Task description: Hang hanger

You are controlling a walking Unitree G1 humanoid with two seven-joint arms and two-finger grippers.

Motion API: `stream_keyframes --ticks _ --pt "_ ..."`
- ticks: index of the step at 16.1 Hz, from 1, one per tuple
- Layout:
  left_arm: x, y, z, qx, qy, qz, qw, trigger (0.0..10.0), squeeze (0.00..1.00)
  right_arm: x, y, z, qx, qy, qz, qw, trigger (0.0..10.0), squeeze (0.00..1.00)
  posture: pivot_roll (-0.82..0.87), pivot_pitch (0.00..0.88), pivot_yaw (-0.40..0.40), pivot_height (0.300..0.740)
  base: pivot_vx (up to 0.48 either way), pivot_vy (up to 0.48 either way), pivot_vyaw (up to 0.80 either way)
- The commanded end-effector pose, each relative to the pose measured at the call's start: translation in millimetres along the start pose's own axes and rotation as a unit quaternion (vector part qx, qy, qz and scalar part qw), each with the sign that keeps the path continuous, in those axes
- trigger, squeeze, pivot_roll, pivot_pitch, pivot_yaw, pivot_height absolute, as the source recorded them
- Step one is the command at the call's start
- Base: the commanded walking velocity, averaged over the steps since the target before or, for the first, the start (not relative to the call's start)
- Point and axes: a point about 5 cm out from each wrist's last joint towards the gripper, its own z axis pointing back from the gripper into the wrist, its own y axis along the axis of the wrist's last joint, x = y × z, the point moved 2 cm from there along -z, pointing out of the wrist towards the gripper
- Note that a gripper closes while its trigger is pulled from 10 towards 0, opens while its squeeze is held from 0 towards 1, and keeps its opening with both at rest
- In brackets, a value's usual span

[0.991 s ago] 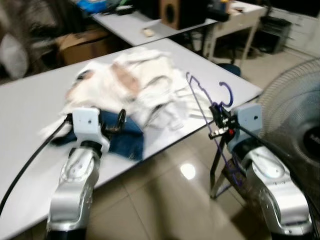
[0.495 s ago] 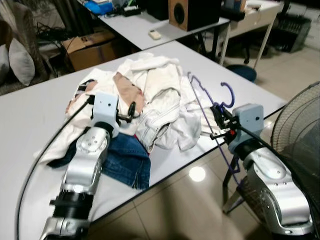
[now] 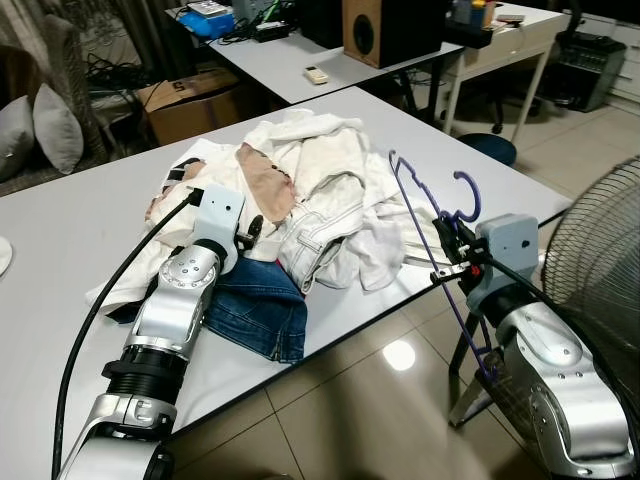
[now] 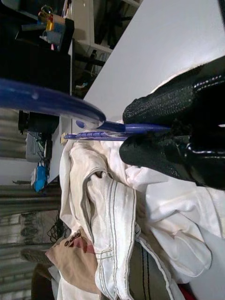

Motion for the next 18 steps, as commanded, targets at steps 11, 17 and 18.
stream_keyframes --ticks 11,17,18 --pt "-8.2 -4.2 -4.7 -0.065 0.005 0.034 0.997 0.0 0.0 -3.2 9.2 -2.4 0.019 0.005 0.004 1.0 10.0 0.0 -0.18 0.0 0.119 0.74 0.0 0.0 0.0" --pt "-9.7 9.2 -6.6 -0.022 0.003 0.054 0.998 0.0 0.0 -3.1 9.2 -4.5 0.021 0.002 0.004 1.0 10.0 0.0 -0.17 0.0 0.113 0.74 0.0 0.0 0.0" --pt "-9.0 11.3 -6.2 -0.015 -0.006 0.057 0.998 0.0 0.0 -3.8 9.0 -4.9 0.021 0.001 0.004 1.0 10.0 0.0 -0.17 0.0 0.112 0.74 0.0 0.0 0.0"
